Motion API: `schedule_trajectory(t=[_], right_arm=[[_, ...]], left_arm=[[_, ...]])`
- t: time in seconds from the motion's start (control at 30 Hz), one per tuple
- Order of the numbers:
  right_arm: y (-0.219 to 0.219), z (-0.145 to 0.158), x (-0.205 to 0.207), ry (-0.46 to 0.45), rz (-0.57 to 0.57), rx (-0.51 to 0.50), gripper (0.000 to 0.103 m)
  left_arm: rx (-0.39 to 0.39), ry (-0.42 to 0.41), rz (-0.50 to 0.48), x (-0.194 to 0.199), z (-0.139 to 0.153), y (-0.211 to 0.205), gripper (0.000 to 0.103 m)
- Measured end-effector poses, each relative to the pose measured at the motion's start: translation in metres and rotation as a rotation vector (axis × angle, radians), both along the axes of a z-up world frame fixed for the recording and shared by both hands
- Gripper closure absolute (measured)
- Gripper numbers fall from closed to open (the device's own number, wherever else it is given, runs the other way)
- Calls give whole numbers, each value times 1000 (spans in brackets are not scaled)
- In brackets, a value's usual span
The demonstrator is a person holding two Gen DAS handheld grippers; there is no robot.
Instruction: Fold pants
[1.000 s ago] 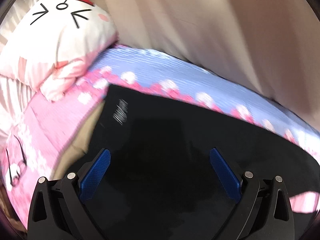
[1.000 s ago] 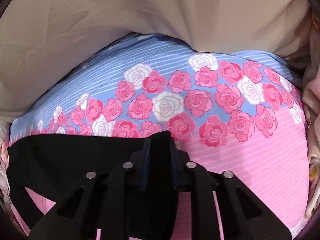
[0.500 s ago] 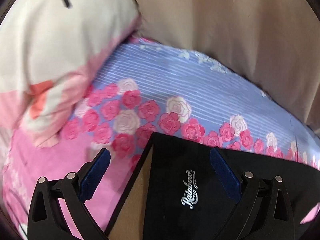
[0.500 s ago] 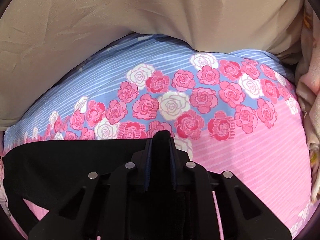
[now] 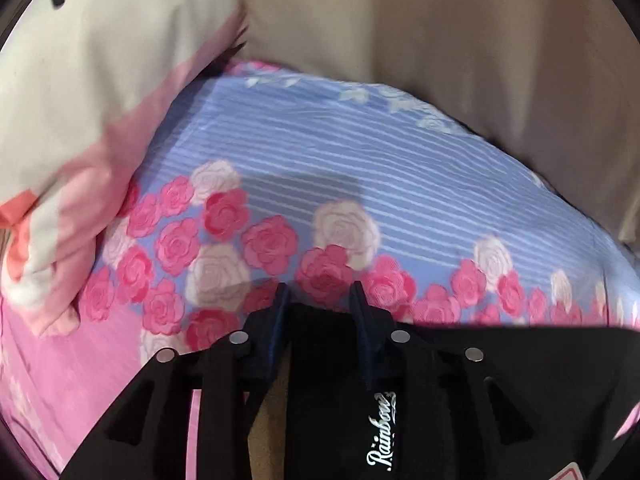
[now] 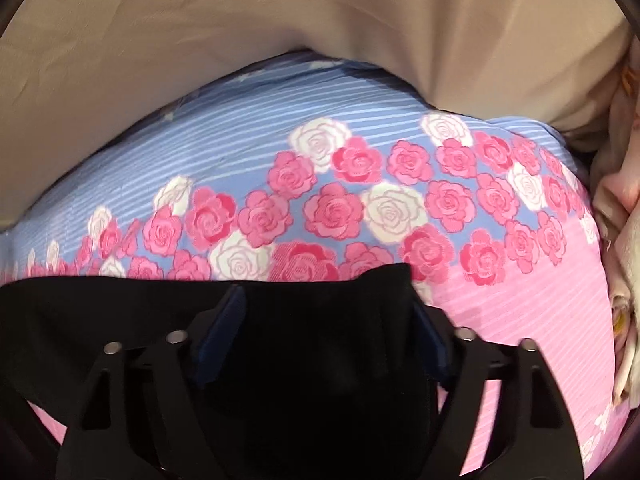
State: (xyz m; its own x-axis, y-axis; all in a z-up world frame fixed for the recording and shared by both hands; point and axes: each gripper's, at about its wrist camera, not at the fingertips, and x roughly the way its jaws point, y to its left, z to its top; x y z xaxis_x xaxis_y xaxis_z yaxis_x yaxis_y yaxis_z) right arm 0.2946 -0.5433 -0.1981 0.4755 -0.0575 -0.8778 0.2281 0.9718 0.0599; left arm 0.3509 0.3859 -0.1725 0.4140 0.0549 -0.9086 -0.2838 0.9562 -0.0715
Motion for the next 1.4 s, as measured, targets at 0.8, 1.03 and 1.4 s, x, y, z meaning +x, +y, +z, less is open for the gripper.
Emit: schedule_trajectory(t=[0.8, 1.03, 1.4], right_arm=[[-48, 17, -27, -44, -10, 72, 85], [-41, 11, -24, -32, -49, 98, 49], [-37, 10, -24, -34, -55, 177, 10]], left_arm=[[-82, 6, -54, -23, 18, 3, 25], [27, 21, -203, -1, 4, -22, 37], [-111, -40, -210, -12, 28, -22, 78]])
